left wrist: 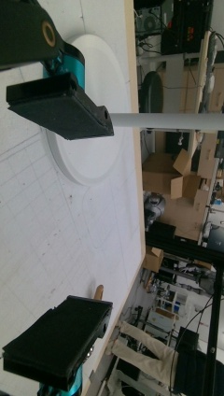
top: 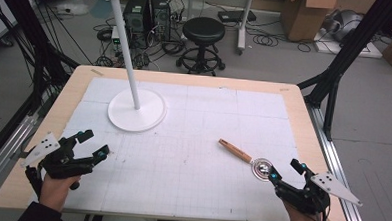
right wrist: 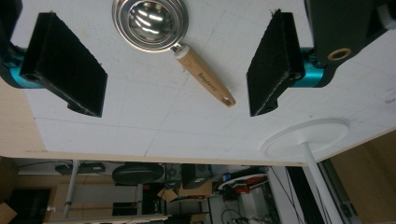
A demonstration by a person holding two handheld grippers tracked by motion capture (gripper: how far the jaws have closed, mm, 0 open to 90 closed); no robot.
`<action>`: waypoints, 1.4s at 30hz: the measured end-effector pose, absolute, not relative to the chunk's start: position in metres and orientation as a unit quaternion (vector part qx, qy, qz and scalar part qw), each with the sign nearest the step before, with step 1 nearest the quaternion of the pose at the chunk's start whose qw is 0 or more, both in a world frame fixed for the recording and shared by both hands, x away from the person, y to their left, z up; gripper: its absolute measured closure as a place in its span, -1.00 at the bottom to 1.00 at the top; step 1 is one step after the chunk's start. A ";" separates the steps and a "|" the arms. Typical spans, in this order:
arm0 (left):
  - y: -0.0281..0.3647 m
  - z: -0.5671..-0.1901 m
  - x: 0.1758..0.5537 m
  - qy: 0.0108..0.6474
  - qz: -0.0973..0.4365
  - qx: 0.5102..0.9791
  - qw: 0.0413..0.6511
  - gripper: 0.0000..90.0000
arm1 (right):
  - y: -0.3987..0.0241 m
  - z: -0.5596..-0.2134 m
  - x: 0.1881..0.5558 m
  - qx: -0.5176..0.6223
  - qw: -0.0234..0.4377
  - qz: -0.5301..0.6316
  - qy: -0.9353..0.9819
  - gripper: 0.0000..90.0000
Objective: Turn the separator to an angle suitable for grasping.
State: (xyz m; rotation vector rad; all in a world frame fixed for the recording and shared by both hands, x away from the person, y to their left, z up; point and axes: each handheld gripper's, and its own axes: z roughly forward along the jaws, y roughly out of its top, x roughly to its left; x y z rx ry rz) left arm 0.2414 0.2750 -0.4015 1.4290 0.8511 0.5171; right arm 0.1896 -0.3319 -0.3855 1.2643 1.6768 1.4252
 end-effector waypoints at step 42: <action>0.283 -0.405 0.241 0.383 0.223 0.628 0.640 -0.68 | -0.306 -0.413 0.319 0.553 0.213 0.429 0.682 0.98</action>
